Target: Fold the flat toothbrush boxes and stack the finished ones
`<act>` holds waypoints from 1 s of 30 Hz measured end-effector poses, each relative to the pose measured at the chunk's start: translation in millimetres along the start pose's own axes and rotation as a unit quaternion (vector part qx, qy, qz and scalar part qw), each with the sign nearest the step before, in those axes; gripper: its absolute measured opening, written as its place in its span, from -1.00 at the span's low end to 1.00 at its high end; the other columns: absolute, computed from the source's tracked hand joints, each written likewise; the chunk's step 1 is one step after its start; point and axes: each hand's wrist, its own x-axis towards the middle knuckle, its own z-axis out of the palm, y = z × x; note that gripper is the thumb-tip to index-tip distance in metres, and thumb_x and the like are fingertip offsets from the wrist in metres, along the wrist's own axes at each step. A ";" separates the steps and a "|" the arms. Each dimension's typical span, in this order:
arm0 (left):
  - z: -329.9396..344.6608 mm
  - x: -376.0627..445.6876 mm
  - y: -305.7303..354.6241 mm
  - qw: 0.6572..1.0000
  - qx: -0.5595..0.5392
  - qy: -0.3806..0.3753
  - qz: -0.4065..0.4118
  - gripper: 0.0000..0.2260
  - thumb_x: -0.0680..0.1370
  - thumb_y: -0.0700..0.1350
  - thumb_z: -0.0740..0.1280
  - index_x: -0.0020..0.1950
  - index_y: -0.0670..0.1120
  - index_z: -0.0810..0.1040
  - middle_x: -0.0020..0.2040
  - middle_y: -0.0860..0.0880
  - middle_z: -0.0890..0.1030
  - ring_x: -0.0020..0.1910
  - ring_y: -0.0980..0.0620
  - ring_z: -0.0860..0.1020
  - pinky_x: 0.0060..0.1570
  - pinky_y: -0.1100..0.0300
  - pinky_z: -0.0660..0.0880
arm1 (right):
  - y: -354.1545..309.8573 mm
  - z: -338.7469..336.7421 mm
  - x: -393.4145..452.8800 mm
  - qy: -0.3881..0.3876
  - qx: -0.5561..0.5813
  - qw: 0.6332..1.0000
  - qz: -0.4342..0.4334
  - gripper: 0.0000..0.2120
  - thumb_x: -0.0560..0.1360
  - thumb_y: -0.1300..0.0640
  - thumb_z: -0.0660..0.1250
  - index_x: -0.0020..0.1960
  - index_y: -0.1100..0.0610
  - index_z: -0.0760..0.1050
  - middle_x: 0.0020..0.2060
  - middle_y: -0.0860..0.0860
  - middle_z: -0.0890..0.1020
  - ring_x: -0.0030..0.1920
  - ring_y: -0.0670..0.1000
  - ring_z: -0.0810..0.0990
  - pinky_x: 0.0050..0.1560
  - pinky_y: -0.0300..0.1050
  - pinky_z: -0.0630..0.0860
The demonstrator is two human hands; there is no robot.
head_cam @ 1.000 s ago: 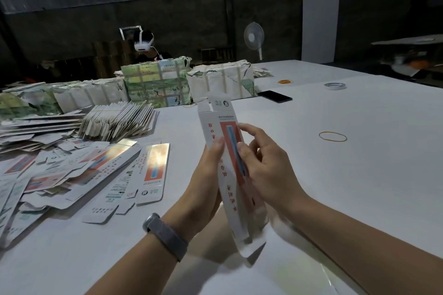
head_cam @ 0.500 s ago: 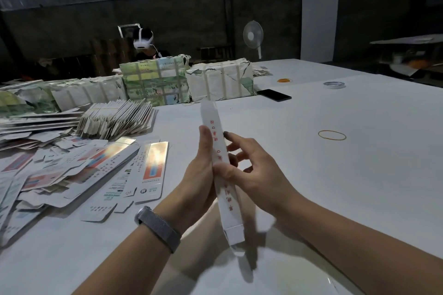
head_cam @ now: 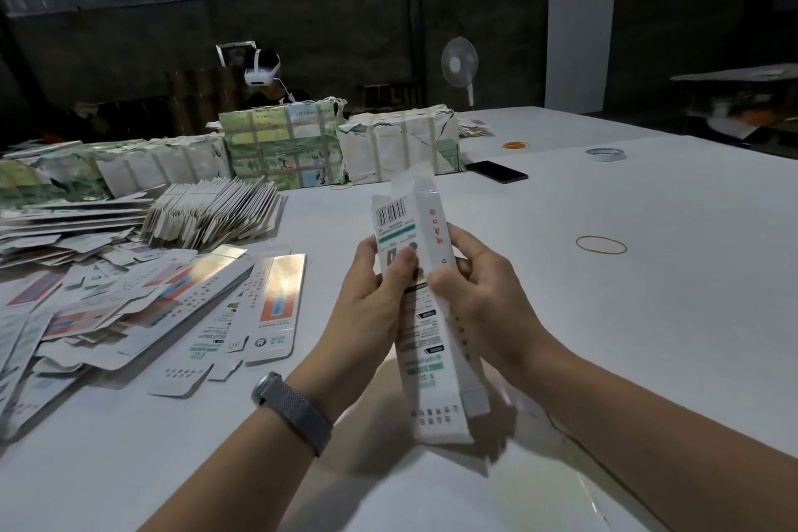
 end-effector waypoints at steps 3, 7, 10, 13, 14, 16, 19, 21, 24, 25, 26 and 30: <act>-2.6 0.0 -0.9 0.999 0.036 0.016 0.022 -0.80 0.66 -0.05 0.24 0.29 0.03 0.41 0.00 -0.02 0.74 -0.08 -0.04 0.73 -0.20 0.15 0.64 | 1.0 -2.1 1.2 0.001 0.025 1.000 0.002 -0.61 0.42 0.09 0.24 0.21 -0.19 0.50 -0.07 0.02 0.73 -0.15 0.13 0.73 -0.16 0.06 0.69; -5.2 1.1 2.3 0.996 0.067 0.030 0.046 -0.75 0.65 -0.08 0.28 0.32 0.03 0.41 -0.01 -0.04 0.74 -0.13 -0.06 0.73 -0.24 0.14 0.63 | 0.1 -0.9 -0.1 0.004 0.042 0.999 -0.007 -0.67 0.50 0.10 0.29 0.24 -0.08 0.54 -0.09 0.00 0.74 -0.11 0.07 0.74 -0.17 -0.11 0.66; -6.8 1.5 2.6 0.996 0.073 0.026 0.053 -0.70 0.63 -0.07 0.31 0.35 0.03 0.38 0.01 -0.06 0.73 -0.12 -0.09 0.73 -0.24 0.12 0.64 | 0.4 -2.5 -0.3 0.007 0.057 0.998 -0.006 -0.73 0.61 0.21 0.29 0.28 0.02 0.55 -0.13 -0.01 0.74 -0.16 -0.02 0.73 -0.29 -0.26 0.59; -5.5 0.0 1.7 0.996 0.067 0.018 0.054 -0.70 0.64 -0.04 0.28 0.35 0.02 0.35 0.00 -0.05 0.73 -0.16 -0.09 0.73 -0.27 0.14 0.64 | -0.1 -1.6 0.1 -0.008 0.072 0.997 -0.006 -0.69 0.56 0.22 0.26 0.26 -0.01 0.54 -0.16 -0.01 0.73 -0.22 -0.05 0.71 -0.35 -0.27 0.56; -5.8 0.0 1.3 0.996 0.065 0.018 0.060 -0.74 0.66 -0.04 0.24 0.33 0.01 0.35 -0.02 -0.04 0.73 -0.18 -0.08 0.73 -0.28 0.16 0.63 | -0.2 -0.6 0.6 -0.013 0.076 0.997 -0.004 -0.66 0.51 0.19 0.26 0.25 -0.05 0.54 -0.19 0.01 0.71 -0.25 -0.06 0.69 -0.37 -0.26 0.55; -7.3 1.2 0.7 0.994 0.069 0.034 0.080 -0.79 0.69 0.01 0.14 0.29 -0.02 0.38 -0.05 0.02 0.73 -0.16 -0.03 0.72 -0.27 0.20 0.62 | -0.9 0.8 1.5 -0.022 0.080 0.997 0.002 -0.61 0.44 0.15 0.26 0.22 -0.15 0.51 -0.21 0.09 0.66 -0.26 -0.05 0.67 -0.37 -0.24 0.54; -8.9 1.3 1.5 0.989 0.072 0.061 0.117 -0.71 0.70 0.08 0.08 0.29 -0.06 0.39 -0.05 0.05 0.70 -0.09 0.00 0.71 -0.20 0.21 0.62 | -1.0 1.4 1.4 -0.039 0.080 0.996 0.006 -0.53 0.43 0.15 0.27 0.30 -0.17 0.41 -0.16 0.14 0.68 -0.23 -0.04 0.68 -0.34 -0.23 0.55; -8.4 0.1 2.5 0.987 0.064 0.062 0.133 -0.72 0.70 0.09 0.07 0.34 0.00 0.35 -0.04 0.05 0.70 -0.09 -0.01 0.71 -0.21 0.19 0.62 | -1.3 1.4 0.4 -0.049 0.068 0.996 0.006 -0.47 0.44 0.14 0.27 0.37 -0.15 0.36 -0.12 0.21 0.68 -0.23 -0.02 0.67 -0.32 -0.20 0.56; -6.6 -1.2 7.9 0.986 0.047 0.065 0.143 -0.66 0.63 0.10 0.11 0.39 0.07 0.34 -0.03 0.04 0.70 -0.13 -0.03 0.71 -0.25 0.17 0.62 | -1.2 -1.0 -0.5 -0.057 0.047 0.997 0.004 -0.35 0.43 0.11 0.29 0.51 -0.09 0.27 -0.07 0.13 0.71 -0.18 0.03 0.68 -0.26 -0.13 0.59; -6.7 -1.0 9.2 0.987 0.038 0.065 0.140 -0.64 0.62 0.11 0.12 0.40 0.08 0.35 -0.02 0.03 0.70 -0.12 -0.04 0.71 -0.25 0.15 0.63 | -1.1 -2.2 -0.3 -0.057 0.042 0.997 0.004 -0.32 0.42 0.10 0.31 0.52 -0.09 0.24 -0.06 0.08 0.72 -0.16 0.04 0.69 -0.25 -0.10 0.59; -6.8 -0.6 10.6 0.989 0.030 0.065 0.133 -0.65 0.64 0.13 0.11 0.40 0.10 0.37 0.00 0.00 0.70 -0.10 -0.06 0.71 -0.23 0.11 0.64 | -0.9 -2.8 -0.3 -0.058 0.039 0.998 0.003 -0.31 0.42 0.09 0.31 0.52 -0.11 0.22 -0.06 0.04 0.73 -0.15 0.06 0.70 -0.25 -0.10 0.59; -7.3 -1.6 12.4 0.994 0.012 0.053 0.090 -0.62 0.70 0.14 0.02 0.45 0.08 0.38 0.19 -0.17 0.64 0.07 -0.25 0.67 -0.04 -0.18 0.64 | -0.9 -1.2 -1.7 -0.066 0.039 0.997 0.003 -0.30 0.42 0.09 0.29 0.52 -0.14 0.19 -0.08 -0.03 0.73 -0.14 0.03 0.70 -0.29 -0.16 0.58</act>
